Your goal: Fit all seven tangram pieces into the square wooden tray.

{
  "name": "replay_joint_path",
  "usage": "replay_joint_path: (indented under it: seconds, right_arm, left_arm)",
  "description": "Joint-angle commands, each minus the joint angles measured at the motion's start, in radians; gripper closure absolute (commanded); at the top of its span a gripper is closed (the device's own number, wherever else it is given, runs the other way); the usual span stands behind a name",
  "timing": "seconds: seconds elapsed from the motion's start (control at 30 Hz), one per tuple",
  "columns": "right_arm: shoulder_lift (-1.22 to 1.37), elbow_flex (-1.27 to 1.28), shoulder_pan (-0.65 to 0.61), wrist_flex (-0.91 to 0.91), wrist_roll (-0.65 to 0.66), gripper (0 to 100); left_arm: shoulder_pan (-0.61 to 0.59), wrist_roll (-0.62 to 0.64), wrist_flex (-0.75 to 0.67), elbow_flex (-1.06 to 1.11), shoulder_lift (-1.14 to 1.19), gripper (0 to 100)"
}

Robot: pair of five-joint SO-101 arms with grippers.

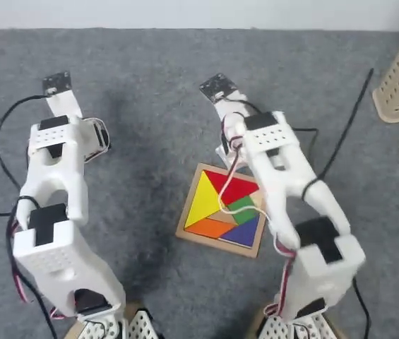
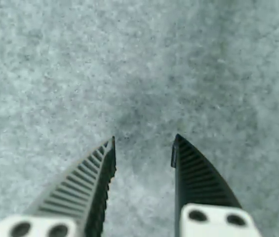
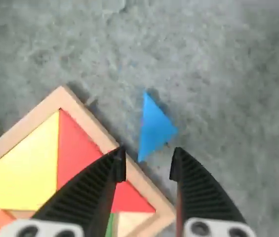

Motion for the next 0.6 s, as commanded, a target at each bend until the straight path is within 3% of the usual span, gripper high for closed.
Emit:
replay_joint_path:
  seconds: [0.0,0.57]
  right_arm:
    - [0.071,-0.124,0.008,-0.015,0.035,84.0]
    - [0.303,-0.281,0.036,-0.016,0.074,84.3]
  left_arm:
    - [0.008,0.003,-0.021,-0.005,-0.012,82]
    - [0.008,0.003,-0.021,-0.005,-0.012,82]
